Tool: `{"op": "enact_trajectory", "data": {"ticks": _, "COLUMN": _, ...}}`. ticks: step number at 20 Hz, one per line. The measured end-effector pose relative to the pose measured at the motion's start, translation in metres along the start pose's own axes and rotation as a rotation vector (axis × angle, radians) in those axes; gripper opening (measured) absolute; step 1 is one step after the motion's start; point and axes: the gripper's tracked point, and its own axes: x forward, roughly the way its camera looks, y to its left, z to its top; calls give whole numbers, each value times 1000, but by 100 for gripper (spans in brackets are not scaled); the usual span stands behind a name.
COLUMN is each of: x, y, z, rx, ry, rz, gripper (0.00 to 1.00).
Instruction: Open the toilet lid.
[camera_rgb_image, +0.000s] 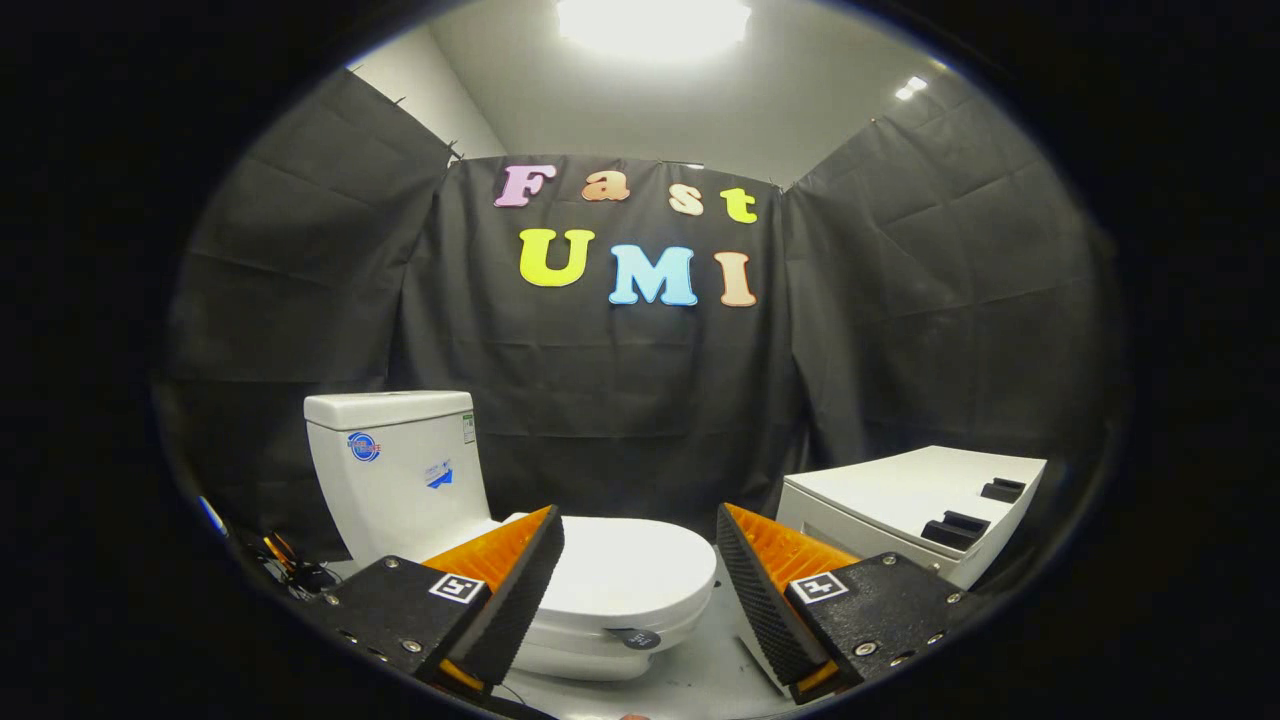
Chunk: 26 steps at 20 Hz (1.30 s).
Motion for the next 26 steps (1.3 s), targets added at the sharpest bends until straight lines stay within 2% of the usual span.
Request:
{"op": "enact_trajectory", "data": {"ticks": 10, "x": 23, "y": 2, "z": -24, "rx": 129, "ry": 14, "rz": 2, "gripper": 95}}
{"op": "enact_trajectory", "data": {"ticks": 20, "x": 65, "y": 3, "z": -103, "rx": 466, "ry": 148, "rz": 9, "gripper": 96}}
{"op": "enact_trajectory", "data": {"ticks": 26, "x": 73, "y": -5, "z": -153, "rx": 668, "ry": 227, "rz": -43, "gripper": 95}}
